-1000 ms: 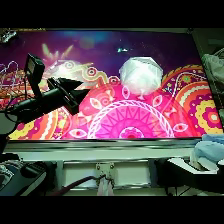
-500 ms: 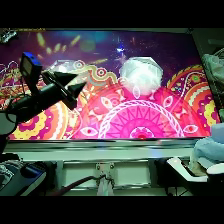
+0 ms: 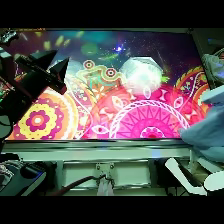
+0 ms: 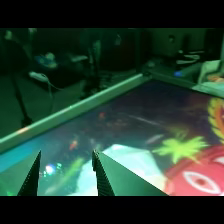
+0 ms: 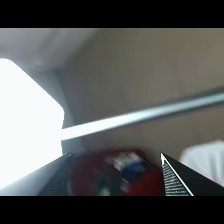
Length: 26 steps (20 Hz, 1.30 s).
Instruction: Fold the clothes and pants, and hang the long-sleeved shirts on hangers.
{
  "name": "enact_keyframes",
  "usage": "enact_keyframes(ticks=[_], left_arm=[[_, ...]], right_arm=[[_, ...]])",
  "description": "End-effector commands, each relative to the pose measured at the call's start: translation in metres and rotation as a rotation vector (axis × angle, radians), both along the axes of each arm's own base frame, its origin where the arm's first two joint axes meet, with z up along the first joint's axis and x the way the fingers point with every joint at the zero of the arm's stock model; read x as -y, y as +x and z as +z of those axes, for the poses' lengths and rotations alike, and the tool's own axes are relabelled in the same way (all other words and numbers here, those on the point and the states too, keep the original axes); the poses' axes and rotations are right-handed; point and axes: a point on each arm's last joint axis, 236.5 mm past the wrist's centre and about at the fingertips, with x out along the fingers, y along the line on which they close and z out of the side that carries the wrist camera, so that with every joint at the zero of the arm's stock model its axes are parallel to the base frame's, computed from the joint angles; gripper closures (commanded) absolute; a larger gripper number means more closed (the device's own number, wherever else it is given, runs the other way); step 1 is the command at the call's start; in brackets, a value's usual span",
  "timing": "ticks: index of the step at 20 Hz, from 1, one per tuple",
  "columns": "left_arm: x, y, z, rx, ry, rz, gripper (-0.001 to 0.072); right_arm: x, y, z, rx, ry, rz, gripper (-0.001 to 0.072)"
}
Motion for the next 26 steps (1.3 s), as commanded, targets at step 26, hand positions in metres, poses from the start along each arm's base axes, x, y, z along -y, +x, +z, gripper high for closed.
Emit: enact_keyframes(ticks=[26], left_arm=[[-0.032,0.022,0.026,0.14,-0.013,0.169,0.0375]], right_arm=[[-0.493,0.156,-0.345,-1.063,-0.125,1.464,0.0078]])
